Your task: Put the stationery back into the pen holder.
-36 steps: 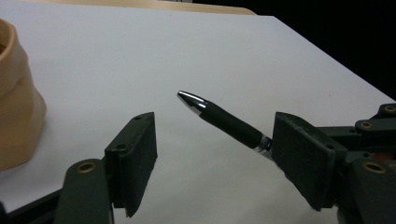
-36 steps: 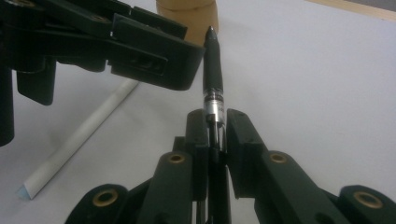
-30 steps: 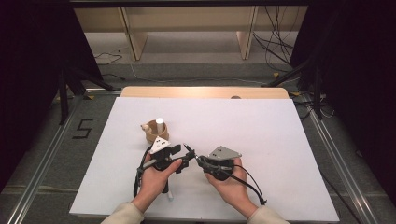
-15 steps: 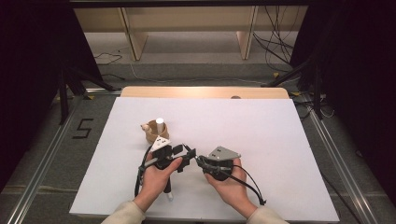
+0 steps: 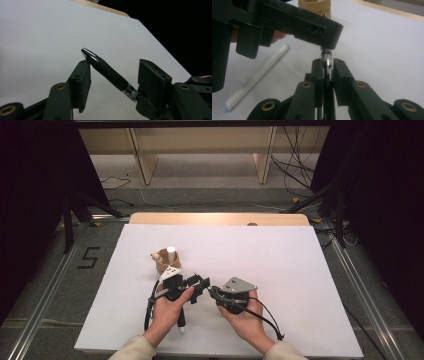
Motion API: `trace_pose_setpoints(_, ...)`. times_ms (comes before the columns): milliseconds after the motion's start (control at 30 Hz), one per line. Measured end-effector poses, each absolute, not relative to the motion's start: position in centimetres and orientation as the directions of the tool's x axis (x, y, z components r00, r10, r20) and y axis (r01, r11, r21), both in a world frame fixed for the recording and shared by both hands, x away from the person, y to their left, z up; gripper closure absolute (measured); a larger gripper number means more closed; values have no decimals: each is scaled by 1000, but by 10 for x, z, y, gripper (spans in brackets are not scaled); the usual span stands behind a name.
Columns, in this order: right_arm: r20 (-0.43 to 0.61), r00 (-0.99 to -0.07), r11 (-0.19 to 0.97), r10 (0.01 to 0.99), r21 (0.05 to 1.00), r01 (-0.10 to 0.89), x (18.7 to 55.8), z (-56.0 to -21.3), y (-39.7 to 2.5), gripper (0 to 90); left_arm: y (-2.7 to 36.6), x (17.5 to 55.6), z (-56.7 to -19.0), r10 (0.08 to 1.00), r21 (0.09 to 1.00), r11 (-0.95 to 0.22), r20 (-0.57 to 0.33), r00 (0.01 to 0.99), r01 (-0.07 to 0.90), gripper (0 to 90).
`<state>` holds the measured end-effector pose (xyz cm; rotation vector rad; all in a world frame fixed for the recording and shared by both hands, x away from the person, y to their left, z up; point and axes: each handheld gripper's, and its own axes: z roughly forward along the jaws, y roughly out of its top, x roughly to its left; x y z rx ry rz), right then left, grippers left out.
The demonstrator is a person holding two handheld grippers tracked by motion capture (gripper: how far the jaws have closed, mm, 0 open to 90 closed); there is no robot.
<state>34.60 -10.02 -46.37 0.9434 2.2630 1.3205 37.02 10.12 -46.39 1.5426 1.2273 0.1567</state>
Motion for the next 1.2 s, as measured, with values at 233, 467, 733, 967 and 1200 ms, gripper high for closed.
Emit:
trace_pose_setpoints(233,21,-715,337,699,872,355,346,-462,-101,801,99,369,-464,726,763,184,-530,437,620,493)
trace_pose_setpoints(467,20,-716,335,697,874,351,345,-462,-100,801,100,367,-464,707,747,216,-564,427,629,556)
trace_pose_setpoints(733,16,-715,326,699,883,338,345,-460,-100,800,98,363,-460,668,741,272,-604,434,614,742)
trace_pose_setpoints(967,8,-713,315,701,894,320,343,-456,-100,800,97,360,-455,656,769,266,-586,476,581,793)
trace_pose_setpoints(1200,0,-719,316,695,898,306,344,-457,-99,797,98,359,-454,664,794,246,-556,500,556,795)
